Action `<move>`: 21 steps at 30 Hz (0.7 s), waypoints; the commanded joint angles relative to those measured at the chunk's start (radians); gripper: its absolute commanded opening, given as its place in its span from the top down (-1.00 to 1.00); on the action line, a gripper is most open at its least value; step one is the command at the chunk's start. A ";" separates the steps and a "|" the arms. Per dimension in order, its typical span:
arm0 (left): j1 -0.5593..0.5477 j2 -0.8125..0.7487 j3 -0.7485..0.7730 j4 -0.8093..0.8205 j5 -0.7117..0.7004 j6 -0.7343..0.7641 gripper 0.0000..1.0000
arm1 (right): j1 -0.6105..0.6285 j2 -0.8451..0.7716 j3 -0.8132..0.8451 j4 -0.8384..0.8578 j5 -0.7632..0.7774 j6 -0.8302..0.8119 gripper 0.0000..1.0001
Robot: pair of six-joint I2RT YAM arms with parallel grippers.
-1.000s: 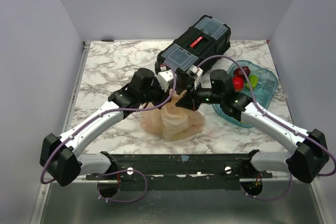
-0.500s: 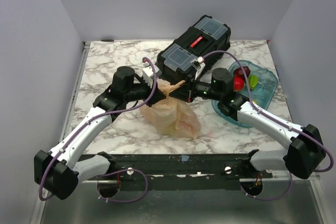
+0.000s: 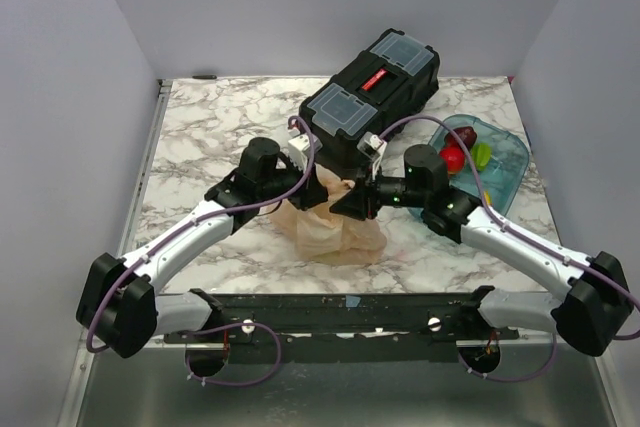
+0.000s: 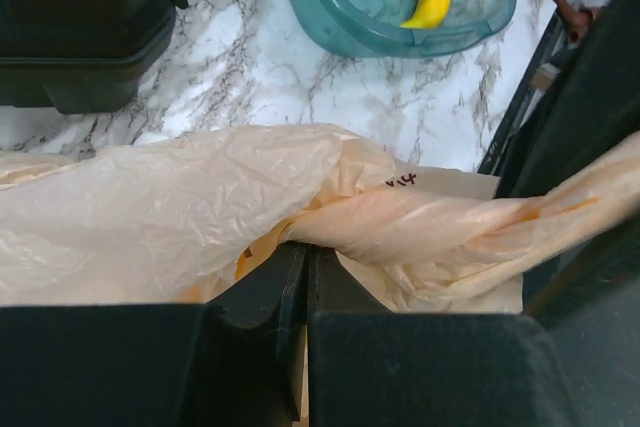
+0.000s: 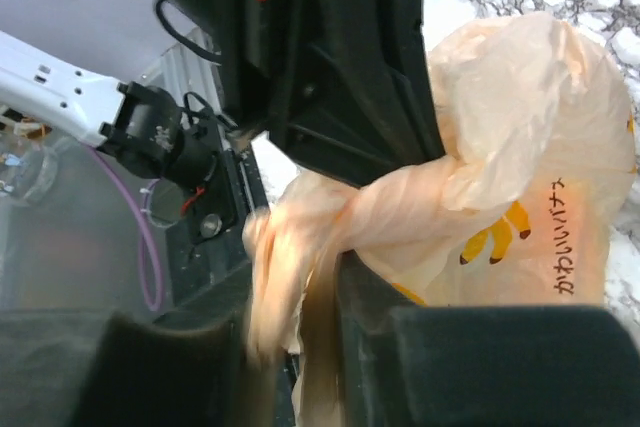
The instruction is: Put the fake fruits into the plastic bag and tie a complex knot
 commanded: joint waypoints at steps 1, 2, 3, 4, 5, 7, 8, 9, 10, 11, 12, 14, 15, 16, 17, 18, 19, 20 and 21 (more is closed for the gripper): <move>0.018 -0.033 -0.052 0.131 0.015 -0.065 1.00 | 0.011 -0.085 0.122 -0.212 -0.038 -0.177 0.25; 0.022 -0.040 -0.057 0.122 0.018 -0.061 1.00 | 0.004 -0.096 0.160 -0.261 -0.023 -0.196 0.05; 0.024 -0.049 -0.063 0.120 0.022 -0.061 1.00 | -0.002 -0.103 0.192 -0.327 -0.008 -0.219 -0.08; 0.025 -0.061 -0.069 0.118 0.022 -0.062 1.00 | -0.016 -0.108 0.233 -0.382 0.008 -0.240 -0.23; 0.026 -0.071 -0.074 0.118 0.022 -0.062 1.00 | -0.029 -0.110 0.272 -0.446 0.018 -0.256 -0.35; 0.028 -0.090 -0.081 0.118 0.018 -0.064 1.00 | -0.070 -0.113 0.346 -0.538 0.029 -0.272 -0.50; 0.028 -0.097 -0.082 0.114 0.015 -0.064 1.00 | -0.102 -0.116 0.372 -0.568 0.029 -0.270 -0.50; 0.027 -0.101 -0.084 0.109 0.015 -0.063 1.00 | -0.137 -0.119 0.389 -0.581 0.013 -0.263 -0.49; 0.027 -0.106 -0.086 0.105 0.018 -0.061 1.00 | -0.178 -0.117 0.397 -0.585 0.003 -0.257 -0.41; 0.027 -0.110 -0.089 0.099 0.019 -0.059 1.00 | -0.209 -0.107 0.399 -0.587 -0.004 -0.255 -0.32; 0.028 -0.114 -0.092 0.099 0.022 -0.059 1.00 | -0.232 -0.096 0.397 -0.590 0.003 -0.262 -0.25; 0.026 -0.121 -0.098 0.098 0.025 -0.058 1.00 | -0.249 -0.054 0.388 -0.595 0.043 -0.286 -0.14; 0.027 -0.123 -0.098 0.098 0.025 -0.056 1.00 | -0.250 -0.033 0.382 -0.589 0.062 -0.297 -0.11; 0.026 -0.123 -0.099 0.073 0.025 -0.052 1.00 | -0.250 -0.019 0.375 -0.575 0.071 -0.311 -0.09; 0.027 -0.124 -0.099 0.067 0.022 -0.047 1.00 | -0.251 -0.006 0.364 -0.561 0.071 -0.329 -0.06; 0.027 -0.127 -0.101 0.063 0.020 -0.043 1.00 | -0.250 0.001 0.346 -0.539 0.065 -0.365 -0.05; 0.026 -0.128 -0.104 0.066 0.018 -0.040 1.00 | -0.250 0.006 0.331 -0.514 0.056 -0.388 -0.05; 0.026 -0.128 -0.107 0.068 0.017 -0.039 1.00 | -0.250 0.018 0.322 -0.506 0.035 -0.409 -0.05; 0.026 -0.128 -0.108 0.069 0.018 -0.043 1.00 | -0.251 0.037 0.318 -0.510 0.004 -0.422 -0.05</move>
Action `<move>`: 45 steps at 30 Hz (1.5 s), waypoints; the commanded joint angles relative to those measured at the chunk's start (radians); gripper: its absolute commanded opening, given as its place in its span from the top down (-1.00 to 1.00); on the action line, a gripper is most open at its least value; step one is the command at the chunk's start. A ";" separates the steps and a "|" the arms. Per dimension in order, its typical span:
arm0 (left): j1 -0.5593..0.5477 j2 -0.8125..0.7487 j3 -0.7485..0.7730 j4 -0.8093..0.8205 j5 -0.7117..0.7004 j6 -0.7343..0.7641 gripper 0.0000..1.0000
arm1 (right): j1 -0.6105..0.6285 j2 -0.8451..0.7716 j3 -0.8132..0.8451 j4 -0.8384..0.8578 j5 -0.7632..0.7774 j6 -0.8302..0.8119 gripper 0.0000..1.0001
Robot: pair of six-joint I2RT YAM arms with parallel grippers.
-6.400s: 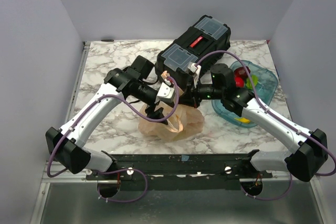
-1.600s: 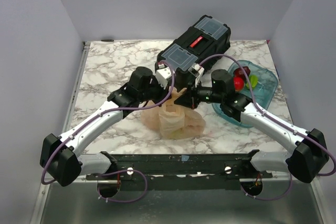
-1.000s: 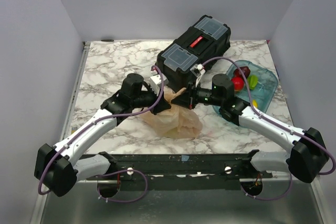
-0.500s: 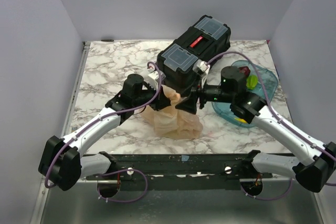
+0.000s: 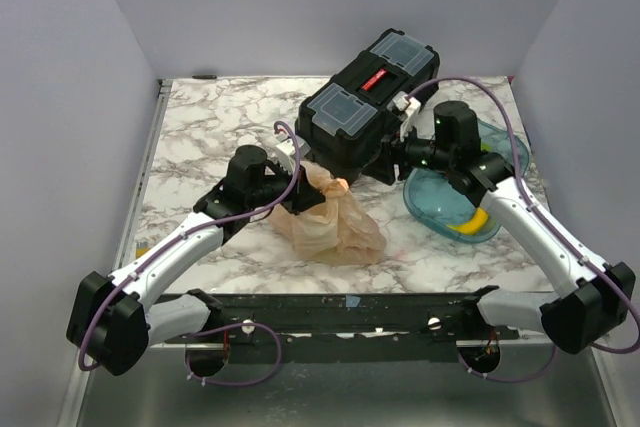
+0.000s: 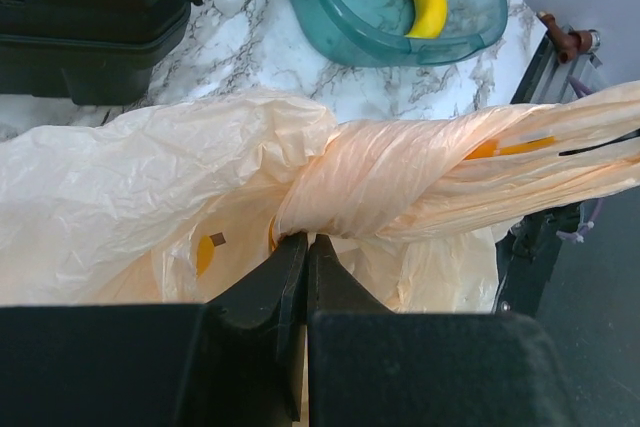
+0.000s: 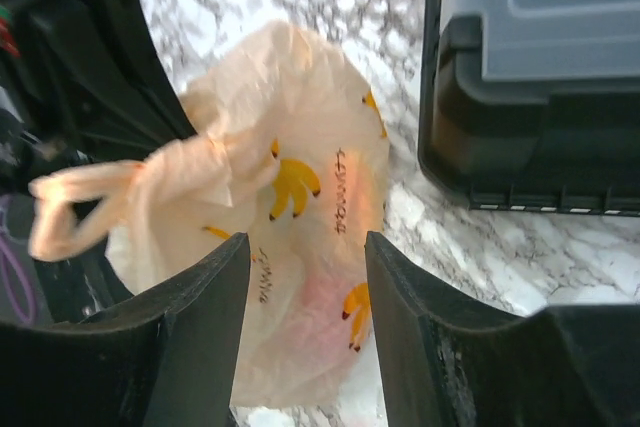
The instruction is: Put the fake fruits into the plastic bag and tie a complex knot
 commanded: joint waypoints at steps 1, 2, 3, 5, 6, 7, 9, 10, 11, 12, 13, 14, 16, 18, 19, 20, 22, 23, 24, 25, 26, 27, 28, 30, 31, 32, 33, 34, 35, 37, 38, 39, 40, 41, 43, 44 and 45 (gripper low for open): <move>0.001 -0.021 -0.017 -0.002 0.018 0.007 1.00 | 0.000 0.055 -0.035 -0.027 -0.072 -0.119 -0.05; 0.001 -0.018 -0.017 0.000 0.016 0.005 1.00 | 0.002 0.079 -0.033 -0.050 -0.119 -0.134 -0.08; 0.001 -0.016 -0.017 0.000 0.013 0.004 1.00 | 0.004 0.097 -0.037 -0.072 -0.156 -0.141 -0.13; 0.001 -0.011 -0.020 0.006 0.006 0.000 1.00 | 0.023 0.131 -0.062 -0.086 -0.212 -0.145 -0.25; 0.002 -0.008 -0.022 0.009 0.005 0.000 1.00 | 0.042 0.142 -0.077 -0.076 -0.218 -0.138 -0.30; 0.002 -0.005 -0.025 0.017 0.008 -0.005 1.00 | 0.060 0.155 -0.093 -0.063 -0.220 -0.127 -0.32; 0.003 0.003 -0.033 0.048 0.018 -0.033 1.00 | 0.100 0.182 -0.111 -0.024 -0.235 -0.092 -0.38; 0.004 0.009 -0.035 0.061 0.025 -0.046 1.00 | 0.116 0.192 -0.116 0.003 -0.256 -0.068 -0.44; 0.005 0.013 -0.035 0.073 0.032 -0.059 1.00 | 0.133 0.199 -0.123 0.031 -0.275 -0.047 -0.48; 0.008 0.017 -0.035 0.086 0.039 -0.066 1.00 | 0.150 0.203 -0.128 0.063 -0.287 -0.025 -0.54; 0.015 0.020 -0.035 0.098 0.048 -0.073 1.00 | 0.172 0.207 -0.130 0.086 -0.292 -0.008 -0.58; 0.023 0.024 -0.037 0.118 0.072 -0.086 1.00 | 0.192 0.212 -0.130 0.115 -0.288 0.021 -0.62; 0.042 0.035 -0.043 0.173 0.146 -0.124 1.00 | 0.219 0.229 -0.125 0.170 -0.283 0.068 -0.70; 0.050 0.044 -0.046 0.233 0.232 -0.167 1.00 | 0.227 0.257 -0.118 0.242 -0.282 0.132 -0.81; 0.050 0.048 -0.047 0.251 0.262 -0.180 1.00 | 0.230 0.271 -0.111 0.273 -0.281 0.151 -0.82; 0.047 0.049 -0.048 0.267 0.286 -0.191 1.00 | 0.230 0.285 -0.098 0.300 -0.276 0.169 -0.83; 0.045 0.052 -0.053 0.267 0.308 -0.197 1.00 | 0.233 0.306 -0.077 0.357 -0.266 0.196 -0.84; 0.045 0.056 -0.058 0.272 0.322 -0.199 1.00 | 0.235 0.315 -0.068 0.399 -0.265 0.209 -0.84; 0.045 0.061 -0.062 0.278 0.332 -0.201 1.00 | 0.239 0.325 -0.059 0.422 -0.262 0.217 -0.84; 0.045 0.068 -0.071 0.295 0.352 -0.212 1.00 | 0.244 0.334 -0.052 0.439 -0.260 0.227 -0.84; 0.044 0.080 -0.076 0.310 0.375 -0.220 1.00 | 0.249 0.340 -0.049 0.458 -0.260 0.231 -0.84; 0.044 0.091 -0.079 0.313 0.390 -0.226 1.00 | 0.252 0.344 -0.048 0.470 -0.260 0.241 -0.83; 0.044 0.105 -0.081 0.307 0.402 -0.227 1.00 | 0.254 0.344 -0.047 0.484 -0.260 0.245 -0.84; 0.043 0.127 -0.081 0.295 0.409 -0.227 1.00 | 0.256 0.339 -0.040 0.485 -0.262 0.247 -0.84; 0.042 0.136 -0.080 0.294 0.411 -0.227 1.00 | 0.257 0.333 -0.037 0.481 -0.259 0.248 -0.85; 0.041 0.146 -0.078 0.296 0.413 -0.227 1.00 | 0.259 0.328 -0.037 0.475 -0.259 0.248 -0.86; 0.038 0.153 -0.074 0.309 0.417 -0.230 1.00 | 0.261 0.324 -0.038 0.471 -0.257 0.247 -0.88; 0.036 0.163 -0.070 0.327 0.424 -0.237 1.00 | 0.264 0.320 -0.043 0.466 -0.257 0.248 -0.90; 0.034 0.172 -0.061 0.340 0.434 -0.244 1.00 | 0.265 0.317 -0.052 0.463 -0.259 0.247 -0.96; 0.033 0.193 -0.042 0.349 0.447 -0.252 1.00 | 0.265 0.305 -0.073 0.440 -0.258 0.245 -1.00; 0.034 0.201 -0.031 0.339 0.451 -0.247 1.00 | 0.261 0.293 -0.075 0.409 -0.253 0.230 -1.00; 0.038 0.207 -0.023 0.320 0.449 -0.234 1.00 | 0.252 0.277 -0.076 0.374 -0.254 0.212 -1.00; 0.046 0.211 -0.018 0.307 0.446 -0.227 1.00 | 0.240 0.260 -0.077 0.320 -0.260 0.193 -1.00; 0.054 0.212 -0.018 0.309 0.444 -0.227 1.00 | 0.215 0.240 -0.077 0.276 -0.270 0.181 -1.00; 0.067 0.208 -0.020 0.319 0.440 -0.230 1.00 | 0.169 0.202 -0.075 0.187 -0.287 0.134 -1.00; 0.072 0.203 -0.020 0.319 0.435 -0.230 1.00 | 0.146 0.184 -0.074 0.132 -0.291 0.107 -1.00; 0.074 0.202 -0.019 0.320 0.433 -0.230 1.00 | 0.130 0.171 -0.072 0.093 -0.295 0.079 -0.99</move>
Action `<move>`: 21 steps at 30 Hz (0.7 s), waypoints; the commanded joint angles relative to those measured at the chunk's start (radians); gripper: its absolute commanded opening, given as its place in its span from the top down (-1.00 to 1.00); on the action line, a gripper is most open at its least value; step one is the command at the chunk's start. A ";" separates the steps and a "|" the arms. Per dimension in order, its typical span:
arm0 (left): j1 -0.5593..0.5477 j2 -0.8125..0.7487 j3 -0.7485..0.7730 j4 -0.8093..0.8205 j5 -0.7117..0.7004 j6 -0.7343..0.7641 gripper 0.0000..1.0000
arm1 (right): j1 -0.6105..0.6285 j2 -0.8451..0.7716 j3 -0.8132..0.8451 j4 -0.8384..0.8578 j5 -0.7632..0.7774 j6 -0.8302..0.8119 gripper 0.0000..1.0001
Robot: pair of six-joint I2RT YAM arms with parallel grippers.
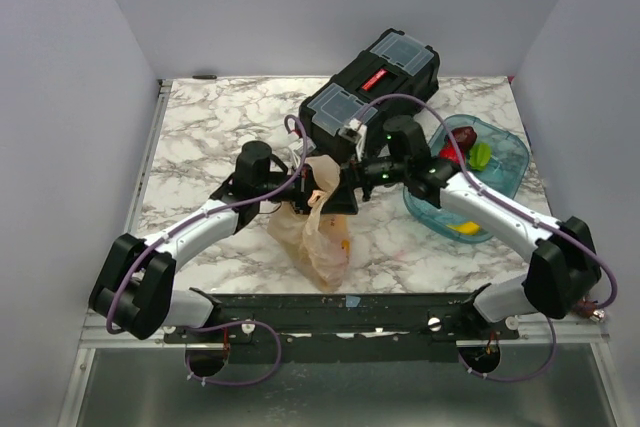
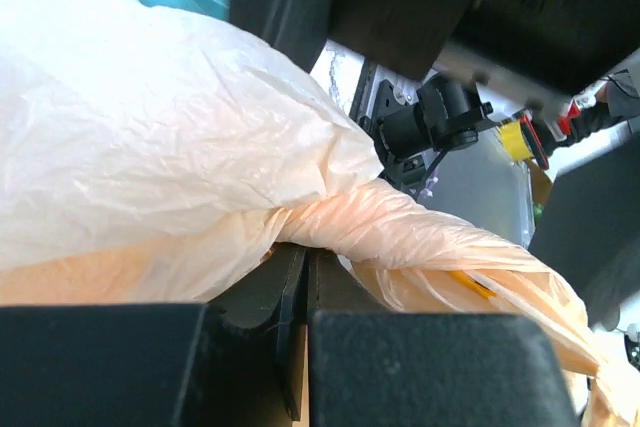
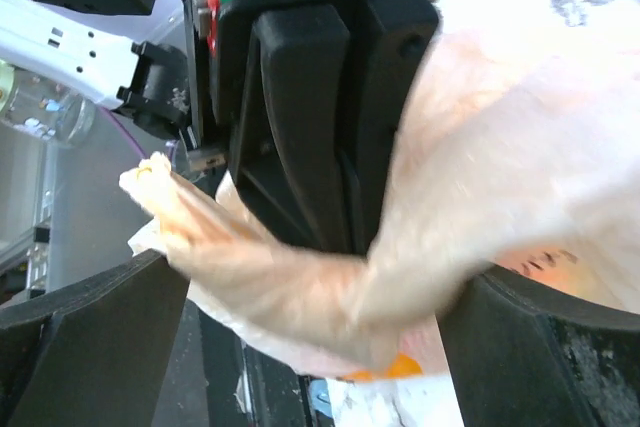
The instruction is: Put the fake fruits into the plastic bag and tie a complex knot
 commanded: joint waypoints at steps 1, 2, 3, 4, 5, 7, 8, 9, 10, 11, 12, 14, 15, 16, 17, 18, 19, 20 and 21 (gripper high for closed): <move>0.018 -0.006 0.028 0.009 0.033 0.005 1.00 | -0.090 -0.104 0.016 -0.217 -0.032 -0.129 -0.99; 0.018 -0.006 0.030 0.008 0.034 0.007 1.00 | -0.098 -0.114 0.021 -0.249 -0.030 -0.150 -0.99; 0.018 -0.009 0.032 0.007 0.033 0.008 1.00 | -0.108 -0.124 0.026 -0.279 -0.023 -0.160 -0.99; 0.018 -0.009 0.033 0.007 0.030 0.008 1.00 | -0.117 -0.130 0.032 -0.299 -0.020 -0.169 -0.99; 0.018 -0.010 0.033 0.006 0.031 0.009 1.00 | -0.132 -0.135 0.041 -0.320 -0.019 -0.173 -0.98; 0.019 -0.013 0.033 0.002 0.030 0.012 1.00 | -0.165 -0.139 0.054 -0.341 -0.027 -0.174 -0.84; 0.018 -0.014 0.031 0.001 0.029 0.011 1.00 | -0.180 -0.140 0.055 -0.339 -0.026 -0.175 -0.74; 0.018 -0.017 0.030 0.004 0.032 0.011 1.00 | -0.187 -0.140 0.052 -0.326 -0.012 -0.172 -0.60; 0.018 -0.020 0.027 0.006 0.032 0.011 1.00 | -0.192 -0.139 0.046 -0.302 0.010 -0.162 -0.47; 0.018 -0.023 0.025 0.005 0.033 0.009 1.00 | -0.194 -0.136 0.041 -0.276 0.036 -0.147 -0.37; 0.018 -0.026 0.024 0.005 0.035 0.011 1.00 | -0.195 -0.131 0.036 -0.245 0.054 -0.135 -0.30; 0.018 -0.032 0.022 -0.006 0.034 0.022 1.00 | -0.195 -0.120 0.024 -0.183 0.082 -0.093 -0.18; 0.018 -0.033 0.021 -0.008 0.034 0.026 1.00 | -0.196 -0.114 0.020 -0.160 0.087 -0.072 -0.15; 0.018 -0.034 0.020 -0.015 0.034 0.032 1.00 | -0.195 -0.107 0.012 -0.135 0.081 -0.062 -0.14; 0.018 -0.035 0.019 -0.021 0.030 0.035 1.00 | -0.195 -0.099 0.002 -0.097 0.059 -0.041 -0.13; 0.018 -0.036 0.018 -0.020 0.026 0.035 1.00 | -0.195 -0.093 -0.008 -0.074 0.034 -0.024 -0.12; 0.018 -0.037 0.016 -0.018 0.023 0.035 1.00 | -0.193 -0.086 -0.014 -0.059 0.016 -0.012 -0.12; 0.018 -0.036 0.017 -0.017 0.020 0.034 1.00 | -0.189 -0.081 -0.022 -0.046 0.001 -0.003 -0.13; 0.018 -0.036 0.019 -0.017 0.018 0.035 1.00 | -0.181 -0.078 -0.030 -0.035 -0.005 0.001 -0.15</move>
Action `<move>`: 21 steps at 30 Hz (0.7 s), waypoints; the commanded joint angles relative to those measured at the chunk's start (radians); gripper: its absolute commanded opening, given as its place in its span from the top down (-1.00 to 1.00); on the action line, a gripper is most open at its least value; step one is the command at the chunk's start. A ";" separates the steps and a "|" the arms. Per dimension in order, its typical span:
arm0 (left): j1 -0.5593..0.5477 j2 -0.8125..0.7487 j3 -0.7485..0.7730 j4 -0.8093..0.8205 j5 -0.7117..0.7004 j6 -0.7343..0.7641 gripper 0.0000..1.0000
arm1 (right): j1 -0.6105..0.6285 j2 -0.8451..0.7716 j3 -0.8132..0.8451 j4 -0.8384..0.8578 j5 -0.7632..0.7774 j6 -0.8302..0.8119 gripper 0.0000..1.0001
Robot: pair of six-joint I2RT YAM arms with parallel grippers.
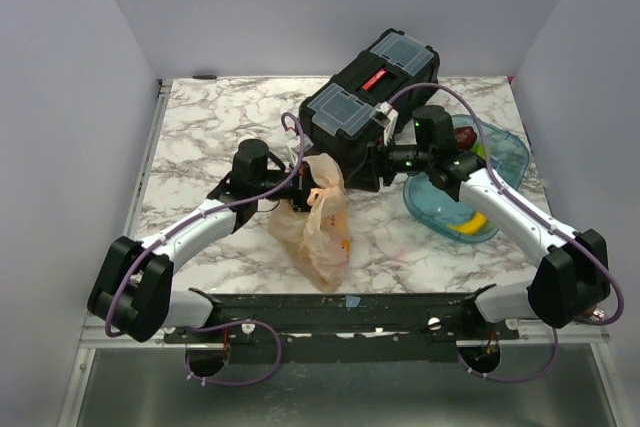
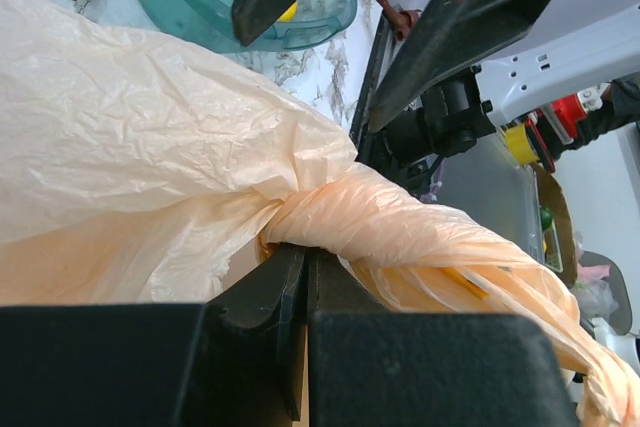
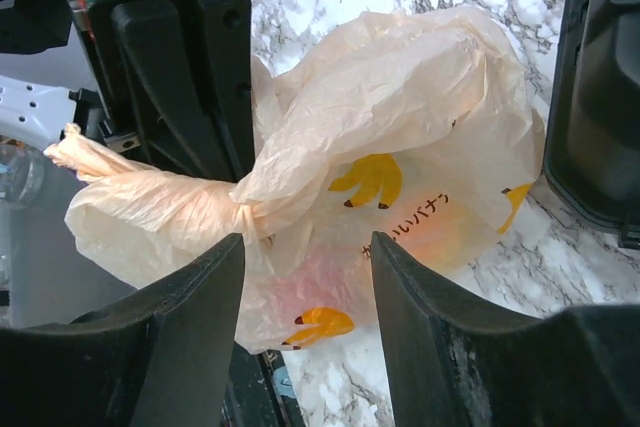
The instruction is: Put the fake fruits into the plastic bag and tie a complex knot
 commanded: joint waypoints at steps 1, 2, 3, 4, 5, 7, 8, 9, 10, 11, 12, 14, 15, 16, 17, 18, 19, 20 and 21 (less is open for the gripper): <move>0.003 -0.022 0.011 -0.008 0.006 0.024 1.00 | 0.025 0.026 -0.038 0.093 -0.038 0.051 -0.19; 0.003 -0.022 0.012 -0.008 0.003 0.024 1.00 | 0.036 0.029 -0.041 0.091 -0.033 0.045 -0.24; 0.004 -0.021 0.013 -0.008 0.003 0.025 1.00 | 0.047 0.033 -0.046 0.091 -0.032 0.040 -0.30; 0.004 -0.018 0.015 -0.008 0.003 0.024 1.00 | 0.058 0.038 -0.050 0.089 -0.034 0.039 -0.37; 0.005 -0.016 0.014 -0.008 0.000 0.021 1.00 | 0.066 0.042 -0.052 0.088 -0.043 0.037 -0.41; 0.011 -0.011 0.014 0.001 -0.006 0.009 1.00 | 0.085 0.044 -0.056 0.094 -0.062 0.044 -0.48; 0.017 -0.007 0.014 0.009 -0.009 0.001 1.00 | 0.091 0.041 -0.059 0.101 -0.071 0.050 -0.50; 0.021 -0.003 0.012 0.017 -0.011 -0.009 1.00 | 0.097 0.037 -0.065 0.109 -0.079 0.060 -0.52; 0.027 0.000 0.011 0.031 -0.012 -0.019 1.00 | 0.102 0.032 -0.070 0.114 -0.089 0.066 -0.54; 0.030 0.002 0.011 0.042 -0.008 -0.028 1.00 | 0.109 0.030 -0.074 0.116 -0.094 0.072 -0.55; 0.031 0.004 0.011 0.053 -0.004 -0.035 1.00 | 0.116 0.030 -0.079 0.118 -0.095 0.078 -0.56; 0.031 0.008 0.012 0.083 0.012 -0.058 1.00 | 0.129 0.033 -0.087 0.137 -0.094 0.092 -0.57; 0.030 0.012 0.011 0.102 0.024 -0.076 1.00 | 0.135 0.039 -0.088 0.149 -0.091 0.100 -0.57; 0.027 0.015 0.010 0.117 0.031 -0.089 1.00 | 0.139 0.050 -0.086 0.168 -0.090 0.113 -0.57; 0.025 0.019 0.009 0.130 0.036 -0.097 1.00 | 0.143 0.061 -0.079 0.183 -0.092 0.122 -0.56; 0.023 0.019 0.009 0.134 0.033 -0.103 1.00 | 0.148 0.076 -0.069 0.197 -0.090 0.129 -0.54; 0.022 0.021 0.007 0.137 0.027 -0.107 1.00 | 0.155 0.089 -0.058 0.206 -0.087 0.133 -0.49; 0.022 0.021 0.005 0.141 0.018 -0.112 1.00 | 0.163 0.101 -0.041 0.209 -0.079 0.134 -0.42; 0.023 0.021 0.005 0.137 0.010 -0.114 1.00 | 0.168 0.108 -0.028 0.208 -0.073 0.138 -0.36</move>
